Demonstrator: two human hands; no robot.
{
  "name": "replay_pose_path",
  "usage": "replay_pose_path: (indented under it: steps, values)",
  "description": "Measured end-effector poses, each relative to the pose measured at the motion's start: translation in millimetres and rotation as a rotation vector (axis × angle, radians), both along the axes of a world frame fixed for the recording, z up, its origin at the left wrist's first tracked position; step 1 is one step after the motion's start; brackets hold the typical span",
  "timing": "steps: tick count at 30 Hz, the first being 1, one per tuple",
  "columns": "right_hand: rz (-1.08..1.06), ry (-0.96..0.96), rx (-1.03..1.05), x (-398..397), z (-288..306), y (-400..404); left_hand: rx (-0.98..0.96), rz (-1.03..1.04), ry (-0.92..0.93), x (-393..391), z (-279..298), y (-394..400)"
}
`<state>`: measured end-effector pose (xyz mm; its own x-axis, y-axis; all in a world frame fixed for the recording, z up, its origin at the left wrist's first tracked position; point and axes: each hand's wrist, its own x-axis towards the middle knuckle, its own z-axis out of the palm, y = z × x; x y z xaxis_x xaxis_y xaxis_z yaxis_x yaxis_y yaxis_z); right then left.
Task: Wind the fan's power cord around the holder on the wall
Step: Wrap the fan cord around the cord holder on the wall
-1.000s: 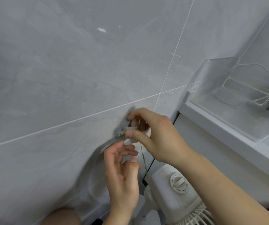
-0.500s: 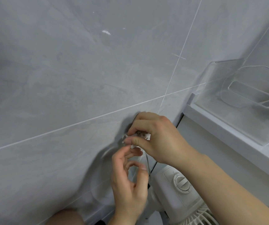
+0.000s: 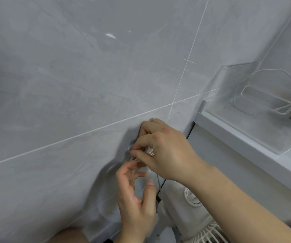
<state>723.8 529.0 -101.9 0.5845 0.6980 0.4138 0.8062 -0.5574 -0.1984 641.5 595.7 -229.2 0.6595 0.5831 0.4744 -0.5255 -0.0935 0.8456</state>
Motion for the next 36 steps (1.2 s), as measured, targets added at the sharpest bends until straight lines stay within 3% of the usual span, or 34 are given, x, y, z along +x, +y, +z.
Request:
replay_pose_path:
  steps: [6, 13, 17, 20, 27, 36]
  values:
    - [-0.037, -0.045, -0.082, -3, 3, 4, 0.012, 0.002, 0.051, 0, -3, 3]
    - [-0.042, 0.109, -0.115, -2, 14, 10, 0.111, -0.026, 0.155, -7, 13, 6]
    - [-0.033, 0.123, -0.105, -4, 16, 7, 0.411, -0.169, 0.174, -16, 26, 4]
    - [-0.018, 0.161, -0.091, -3, 18, 3, 0.698, -0.169, 0.156, -23, 27, 1]
    - [-0.016, 0.191, -0.123, -13, 31, -7, 1.168, -0.257, 0.220, -29, 12, -4]
    - [-0.119, 0.196, -0.188, -31, 37, -56, 1.342, -0.363, 0.383, -27, 8, 9]
